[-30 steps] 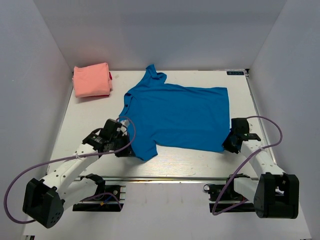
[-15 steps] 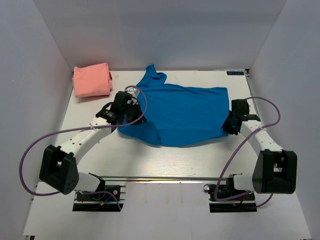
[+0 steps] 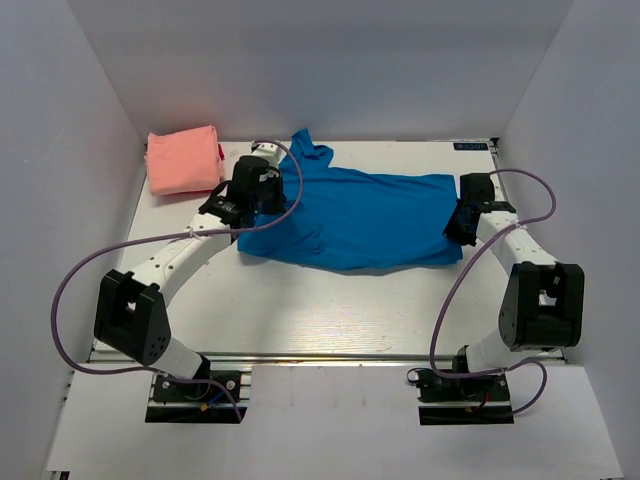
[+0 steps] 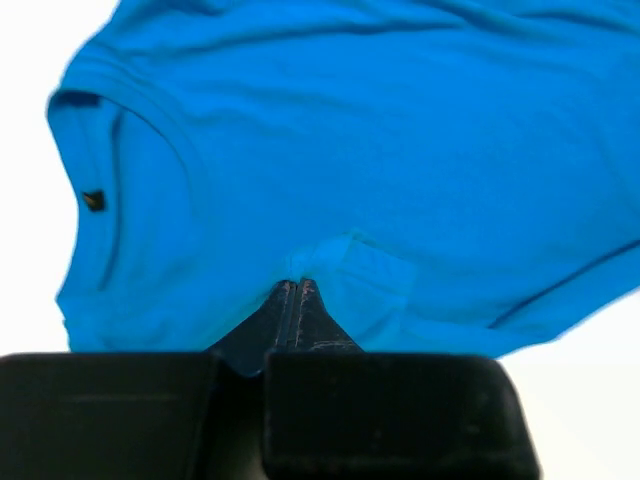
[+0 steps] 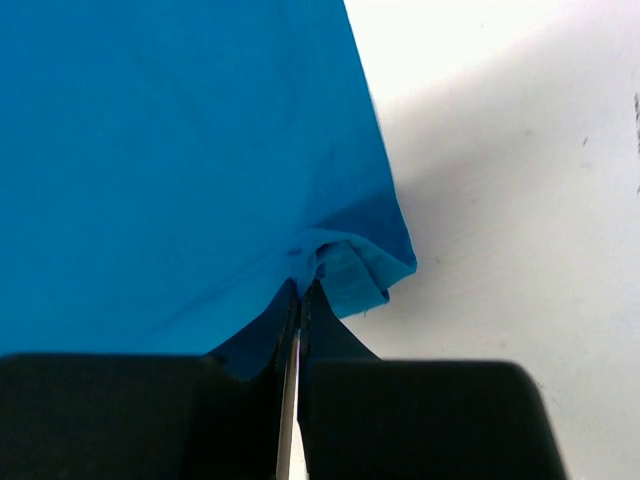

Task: Fold and stack the t-shirts
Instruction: Fold the flattened tshirt in 1/3 of the way

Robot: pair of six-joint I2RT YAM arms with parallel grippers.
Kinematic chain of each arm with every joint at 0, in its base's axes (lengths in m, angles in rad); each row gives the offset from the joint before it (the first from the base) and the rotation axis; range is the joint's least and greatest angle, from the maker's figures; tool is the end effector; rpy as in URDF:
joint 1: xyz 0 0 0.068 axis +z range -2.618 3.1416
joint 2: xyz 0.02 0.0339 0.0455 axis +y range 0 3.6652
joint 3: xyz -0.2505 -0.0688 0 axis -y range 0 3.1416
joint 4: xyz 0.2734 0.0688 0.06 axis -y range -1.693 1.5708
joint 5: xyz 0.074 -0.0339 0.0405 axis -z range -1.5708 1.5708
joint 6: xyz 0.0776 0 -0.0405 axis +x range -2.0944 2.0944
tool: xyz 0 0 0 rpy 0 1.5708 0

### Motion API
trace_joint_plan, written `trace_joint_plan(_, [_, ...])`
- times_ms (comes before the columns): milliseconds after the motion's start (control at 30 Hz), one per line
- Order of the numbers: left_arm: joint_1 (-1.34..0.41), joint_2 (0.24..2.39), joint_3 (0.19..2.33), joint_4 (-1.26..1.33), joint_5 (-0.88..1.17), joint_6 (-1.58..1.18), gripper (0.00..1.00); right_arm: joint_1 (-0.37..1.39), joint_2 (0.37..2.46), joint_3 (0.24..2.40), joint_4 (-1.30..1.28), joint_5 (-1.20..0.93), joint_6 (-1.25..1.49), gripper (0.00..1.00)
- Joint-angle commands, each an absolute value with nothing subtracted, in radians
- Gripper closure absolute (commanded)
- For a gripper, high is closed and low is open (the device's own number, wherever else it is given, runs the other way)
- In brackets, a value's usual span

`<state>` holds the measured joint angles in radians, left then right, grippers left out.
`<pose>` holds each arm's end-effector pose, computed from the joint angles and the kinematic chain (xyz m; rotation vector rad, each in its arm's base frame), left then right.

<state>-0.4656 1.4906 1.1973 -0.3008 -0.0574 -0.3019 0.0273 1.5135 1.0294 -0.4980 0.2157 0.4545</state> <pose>0.3635 -0.1776 0.2568 0.1456 2.1836 -0.3770 0.3591 -0.0068 0.1649 0.6149 2.4449 -0.0827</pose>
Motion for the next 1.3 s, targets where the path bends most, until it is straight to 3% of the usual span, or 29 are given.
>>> trace_joint_plan(0, [-0.459, 1.509, 1.247, -0.239, -0.123, -0.229, 1.0, 0.026, 1.543, 1.111, -0.492, 0.256, 0.425, 1.0])
trace_joint_plan(367, [-0.394, 1.617, 1.308, -0.19, -0.178, -0.201, 1.0, 0.025, 1.673, 1.287, -0.597, 0.327, 0.482, 1.0])
trace_joint_plan(867, [-0.321, 1.75, 1.365, -0.083, -0.213, -0.201, 1.0, 0.002, 1.767, 1.373, -0.638, 0.342, 0.482, 1.0])
trace_joint_plan(1267, [-0.291, 1.953, 1.491, -0.028, -0.103, -0.109, 1.0, 0.011, 1.904, 1.494, -0.618, 0.324, 0.422, 1.0])
